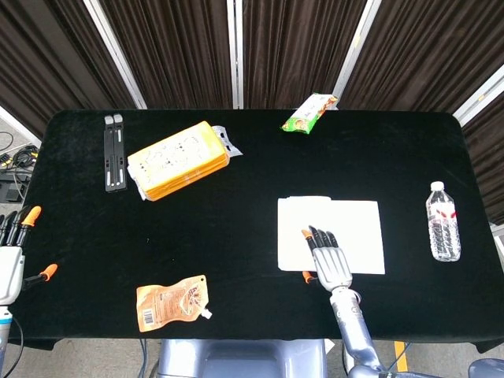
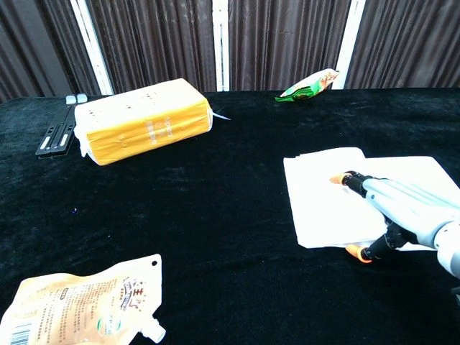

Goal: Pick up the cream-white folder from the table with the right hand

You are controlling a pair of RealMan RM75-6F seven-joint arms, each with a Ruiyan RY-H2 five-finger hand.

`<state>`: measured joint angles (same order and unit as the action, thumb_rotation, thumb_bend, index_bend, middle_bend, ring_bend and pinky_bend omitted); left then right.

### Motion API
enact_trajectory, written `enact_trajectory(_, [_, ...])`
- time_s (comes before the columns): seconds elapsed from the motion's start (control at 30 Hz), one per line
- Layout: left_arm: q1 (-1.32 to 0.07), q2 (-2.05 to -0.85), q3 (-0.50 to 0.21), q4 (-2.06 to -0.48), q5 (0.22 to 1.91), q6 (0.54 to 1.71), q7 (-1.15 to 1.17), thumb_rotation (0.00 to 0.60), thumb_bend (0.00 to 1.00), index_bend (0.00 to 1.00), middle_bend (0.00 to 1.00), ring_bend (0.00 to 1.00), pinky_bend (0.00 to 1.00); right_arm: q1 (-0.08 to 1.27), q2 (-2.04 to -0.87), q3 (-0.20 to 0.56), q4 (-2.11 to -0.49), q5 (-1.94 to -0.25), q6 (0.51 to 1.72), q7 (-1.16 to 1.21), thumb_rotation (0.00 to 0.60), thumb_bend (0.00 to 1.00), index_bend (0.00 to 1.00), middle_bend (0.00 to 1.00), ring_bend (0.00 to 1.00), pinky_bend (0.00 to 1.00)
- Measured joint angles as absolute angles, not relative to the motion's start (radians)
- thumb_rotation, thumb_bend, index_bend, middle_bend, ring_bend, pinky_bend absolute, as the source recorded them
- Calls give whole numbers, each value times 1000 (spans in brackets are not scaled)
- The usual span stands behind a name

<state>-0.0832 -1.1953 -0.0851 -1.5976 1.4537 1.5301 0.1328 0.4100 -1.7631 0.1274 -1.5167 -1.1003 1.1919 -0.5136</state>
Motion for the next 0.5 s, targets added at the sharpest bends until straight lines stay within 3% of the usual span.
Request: enact_trajectory(0.5, [-85, -1197, -86, -1597, 1451, 1528, 135, 600, 113, 0, 0, 0, 0, 404, -1808, 117, -1449, -1173, 1238, -463, 600, 174, 0, 0, 0, 0])
